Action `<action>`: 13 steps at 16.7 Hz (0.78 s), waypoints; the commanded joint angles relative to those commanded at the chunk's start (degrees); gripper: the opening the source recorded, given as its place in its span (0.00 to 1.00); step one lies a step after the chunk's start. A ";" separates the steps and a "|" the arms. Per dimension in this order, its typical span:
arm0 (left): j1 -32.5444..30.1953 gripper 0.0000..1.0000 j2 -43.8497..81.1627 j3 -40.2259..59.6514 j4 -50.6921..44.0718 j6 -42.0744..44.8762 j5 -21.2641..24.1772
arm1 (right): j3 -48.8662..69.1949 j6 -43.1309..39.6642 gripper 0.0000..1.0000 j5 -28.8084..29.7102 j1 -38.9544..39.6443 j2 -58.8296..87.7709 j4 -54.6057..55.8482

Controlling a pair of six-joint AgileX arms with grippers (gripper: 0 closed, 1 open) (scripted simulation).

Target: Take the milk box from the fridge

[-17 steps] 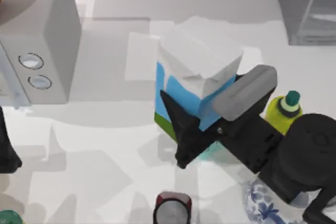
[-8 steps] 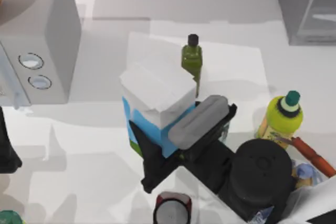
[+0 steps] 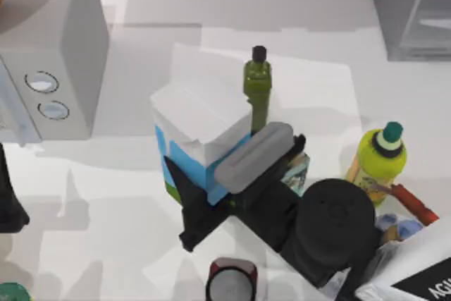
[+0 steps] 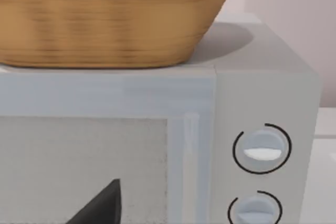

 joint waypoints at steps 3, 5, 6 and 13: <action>0.00 1.00 0.00 0.00 0.00 0.00 0.00 | 4.25 0.73 0.00 -0.70 -0.47 5.34 0.85; 0.00 1.00 0.00 0.00 0.00 0.00 0.00 | 6.98 0.61 0.00 -0.81 -0.61 8.77 1.72; 0.00 1.00 0.00 0.00 0.00 0.00 0.00 | 8.05 0.33 0.00 -0.76 -0.69 10.18 2.16; 0.00 1.00 0.00 0.00 0.00 0.00 0.00 | 9.27 -0.30 0.08 -0.55 -0.86 12.05 2.78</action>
